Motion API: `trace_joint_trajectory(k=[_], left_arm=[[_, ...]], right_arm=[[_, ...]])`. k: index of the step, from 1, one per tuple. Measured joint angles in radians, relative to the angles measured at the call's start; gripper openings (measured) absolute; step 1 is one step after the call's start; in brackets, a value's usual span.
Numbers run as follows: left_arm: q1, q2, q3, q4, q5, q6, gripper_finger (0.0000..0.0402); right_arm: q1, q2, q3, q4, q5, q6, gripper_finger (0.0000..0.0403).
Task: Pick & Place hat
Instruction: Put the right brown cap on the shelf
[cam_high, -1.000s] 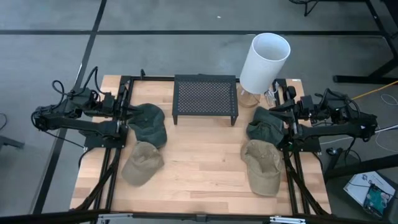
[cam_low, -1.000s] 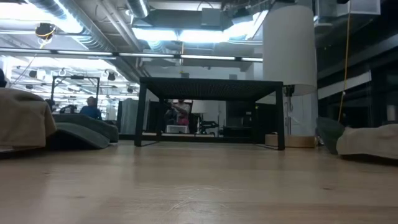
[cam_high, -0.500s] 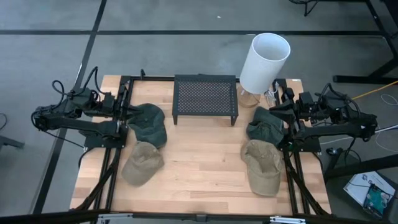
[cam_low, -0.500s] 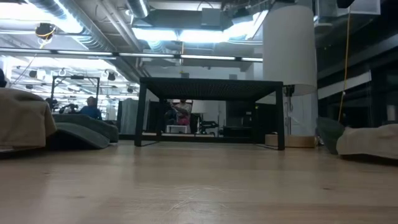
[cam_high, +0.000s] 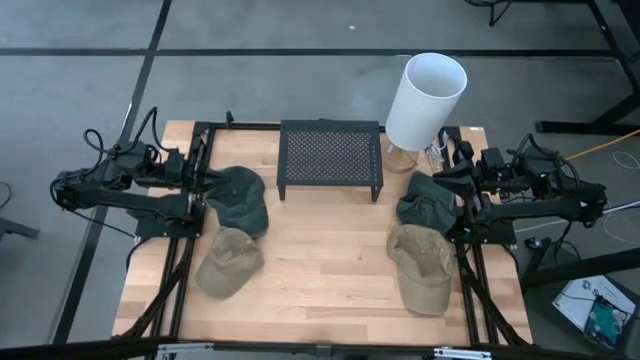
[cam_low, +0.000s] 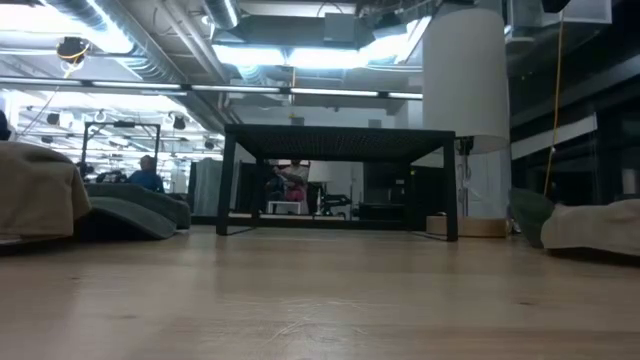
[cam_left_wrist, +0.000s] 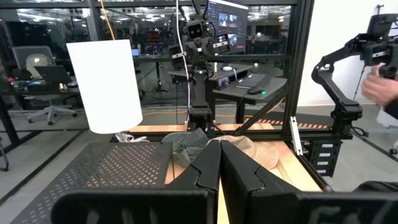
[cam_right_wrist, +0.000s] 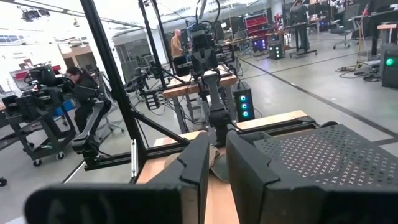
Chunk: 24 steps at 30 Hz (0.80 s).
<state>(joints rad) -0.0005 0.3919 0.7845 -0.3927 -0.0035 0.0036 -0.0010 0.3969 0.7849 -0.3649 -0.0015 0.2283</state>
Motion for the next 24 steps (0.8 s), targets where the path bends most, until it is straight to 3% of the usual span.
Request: trace_joint_trajectory(k=[7, 10, 16, 24], left_arm=[[0.0, 0.0, 0.0, 0.0, 0.0, 0.001, 0.0004], [0.0, 0.0, 0.0, 0.0, 0.0, 0.001, 0.0004], [0.0, 0.0, 0.0, 0.0, 0.0, 0.0, 0.0004], [0.0, 0.0, 0.0, 0.0, 0.0, 0.0, 0.0004]], right_arm=[[0.0, 0.015, 0.001, 0.074, 0.008, -0.022, 0.0058], [0.0, 0.048, 0.001, -0.016, 0.01, -0.089, 0.0058], [-0.002, 0.208, 0.0, 0.034, 0.095, -0.221, 0.0058], [-0.001, 0.451, 0.0, 0.242, 0.096, -0.264, 0.0058]])
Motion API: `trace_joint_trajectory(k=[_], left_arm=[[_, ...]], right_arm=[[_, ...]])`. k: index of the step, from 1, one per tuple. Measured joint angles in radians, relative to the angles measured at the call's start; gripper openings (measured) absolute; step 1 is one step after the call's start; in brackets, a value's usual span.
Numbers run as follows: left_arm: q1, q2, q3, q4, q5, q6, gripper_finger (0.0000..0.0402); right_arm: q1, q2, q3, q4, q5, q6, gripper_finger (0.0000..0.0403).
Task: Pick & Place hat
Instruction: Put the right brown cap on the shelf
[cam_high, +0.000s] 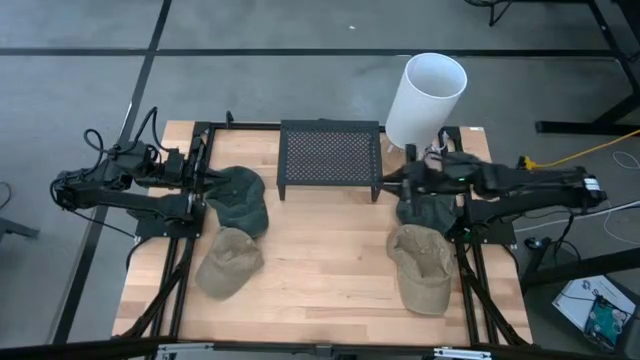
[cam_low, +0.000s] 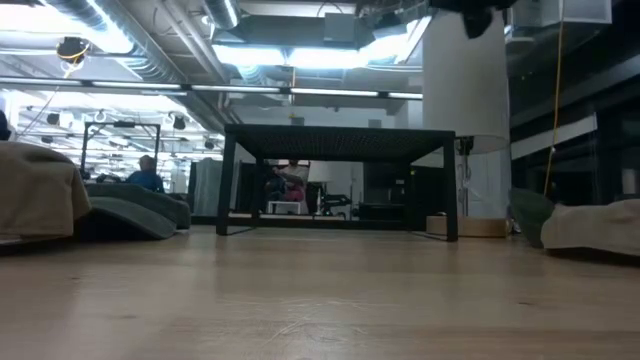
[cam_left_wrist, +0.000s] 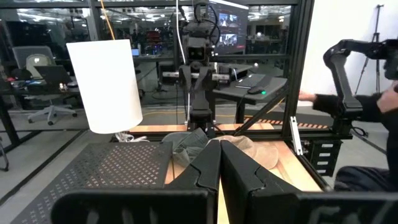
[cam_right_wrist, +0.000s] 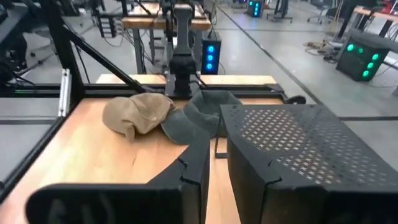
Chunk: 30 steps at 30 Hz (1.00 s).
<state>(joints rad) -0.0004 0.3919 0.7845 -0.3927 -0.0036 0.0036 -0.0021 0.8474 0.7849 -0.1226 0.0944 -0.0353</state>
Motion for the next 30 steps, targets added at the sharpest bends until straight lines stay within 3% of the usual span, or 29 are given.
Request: trace_joint_trajectory(k=[8, 22, 30], left_arm=[[0.0, 0.0, 0.0, 0.0, 0.0, 0.0, 0.0004], [0.0, 0.0, 0.0, 0.0, 0.0, 0.0, 0.0004], [0.0, 0.0, 0.0, 0.0, 0.0, 0.0, 0.0004]], right_arm=[[0.0, 0.145, 0.0, 0.125, -0.037, 0.0, 0.0058], [0.0, 0.108, 0.0, 0.116, -0.201, -0.029, 0.0058], [-0.001, 0.107, 0.0, 0.078, -0.203, -0.029, 0.0058]])
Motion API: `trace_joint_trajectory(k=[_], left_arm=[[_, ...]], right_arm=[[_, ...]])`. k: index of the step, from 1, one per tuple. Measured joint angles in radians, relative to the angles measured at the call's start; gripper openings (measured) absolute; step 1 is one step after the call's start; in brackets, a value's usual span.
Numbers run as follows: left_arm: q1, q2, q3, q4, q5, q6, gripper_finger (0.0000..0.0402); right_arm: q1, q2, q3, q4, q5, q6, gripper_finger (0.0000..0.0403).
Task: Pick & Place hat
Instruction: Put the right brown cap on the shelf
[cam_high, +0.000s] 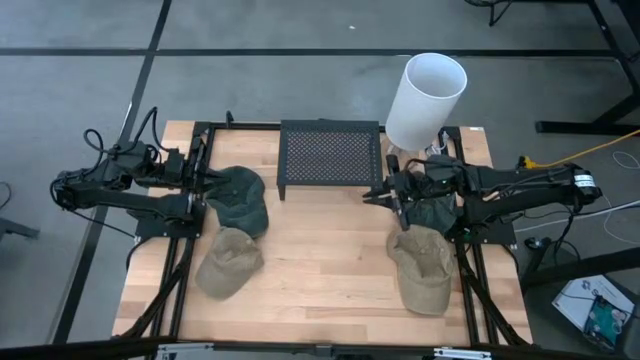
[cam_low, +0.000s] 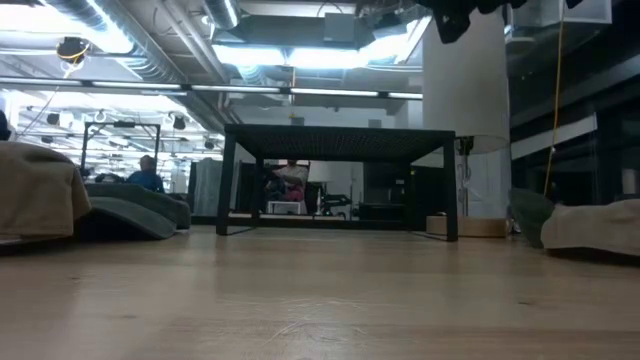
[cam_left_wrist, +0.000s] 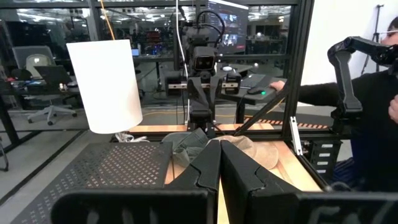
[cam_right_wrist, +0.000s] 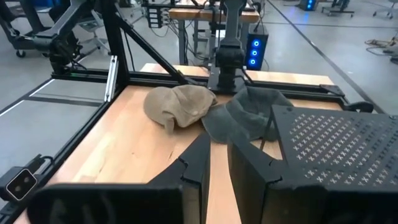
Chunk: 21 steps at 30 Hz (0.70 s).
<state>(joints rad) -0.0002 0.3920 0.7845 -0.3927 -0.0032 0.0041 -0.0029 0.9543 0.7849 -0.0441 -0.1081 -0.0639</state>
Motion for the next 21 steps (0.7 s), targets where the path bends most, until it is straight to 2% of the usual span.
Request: trace_joint_trajectory(k=[21], left_arm=[[0.0, 0.0, 0.0, 0.0, 0.0, 0.0, 0.0004]], right_arm=[[0.0, -0.002, 0.0, -0.083, -0.001, 0.052, 0.0058]])
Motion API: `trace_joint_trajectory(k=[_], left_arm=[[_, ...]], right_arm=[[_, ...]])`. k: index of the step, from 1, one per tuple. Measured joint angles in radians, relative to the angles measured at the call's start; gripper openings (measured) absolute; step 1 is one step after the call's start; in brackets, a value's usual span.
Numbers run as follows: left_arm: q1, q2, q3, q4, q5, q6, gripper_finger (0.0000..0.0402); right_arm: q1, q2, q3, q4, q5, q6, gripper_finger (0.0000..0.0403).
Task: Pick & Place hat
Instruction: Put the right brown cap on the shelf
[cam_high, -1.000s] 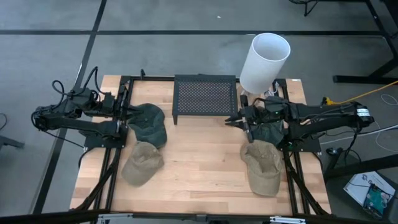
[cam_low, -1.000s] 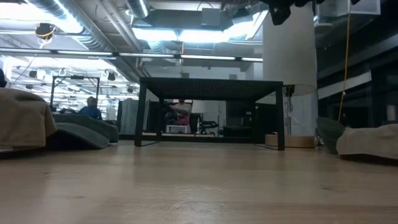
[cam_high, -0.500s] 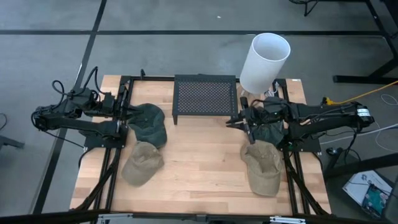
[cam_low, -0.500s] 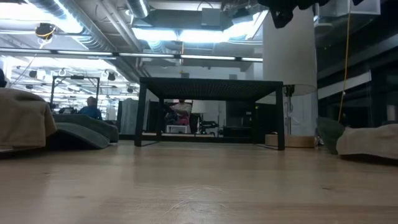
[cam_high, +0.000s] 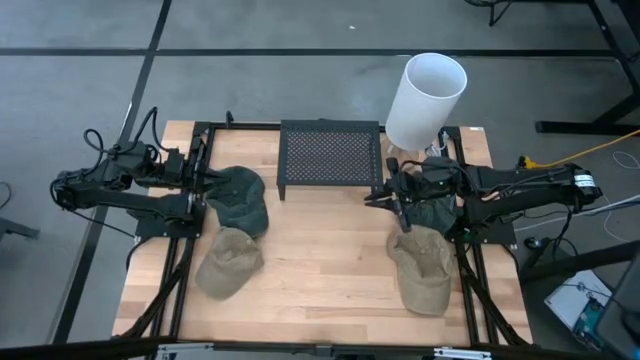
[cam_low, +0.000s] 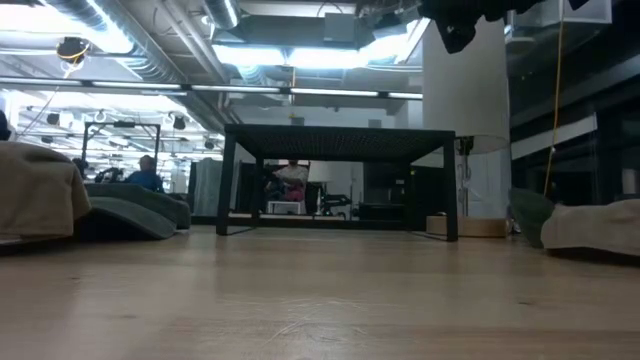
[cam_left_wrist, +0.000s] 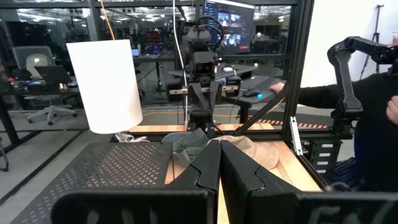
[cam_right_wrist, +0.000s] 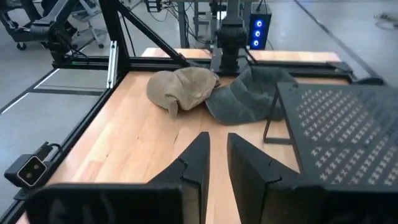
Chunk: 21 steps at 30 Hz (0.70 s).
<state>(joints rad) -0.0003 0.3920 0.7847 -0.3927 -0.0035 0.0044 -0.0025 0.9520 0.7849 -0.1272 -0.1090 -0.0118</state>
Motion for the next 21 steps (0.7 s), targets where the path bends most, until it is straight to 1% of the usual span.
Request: trace_joint_trajectory(k=[6, 10, 17, 19, 21], left_arm=[[0.0, 0.0, 0.0, 0.0, 0.0, 0.0, 0.0004], [0.0, 0.0, 0.0, 0.0, 0.0, -0.001, 0.0004], [0.0, 0.0, 0.0, 0.0, 0.0, -0.001, 0.0004], [0.0, 0.0, 0.0, 0.0, 0.0, 0.0, 0.0004], [0.0, 0.0, 0.0, 0.0, 0.0, 0.0, 0.0004]], right_arm=[[0.0, 0.0, 0.0, -0.083, 0.0, 0.009, 0.0058], [0.0, 0.0, 0.0, -0.108, 0.0, 0.015, 0.0058], [0.001, 0.0, 0.0, -0.138, -0.003, 0.136, 0.0058], [0.003, 0.001, 0.0, -0.138, -0.035, 0.143, 0.0058], [0.011, 0.001, 0.0, -0.142, -0.096, 0.132, 0.0058]])
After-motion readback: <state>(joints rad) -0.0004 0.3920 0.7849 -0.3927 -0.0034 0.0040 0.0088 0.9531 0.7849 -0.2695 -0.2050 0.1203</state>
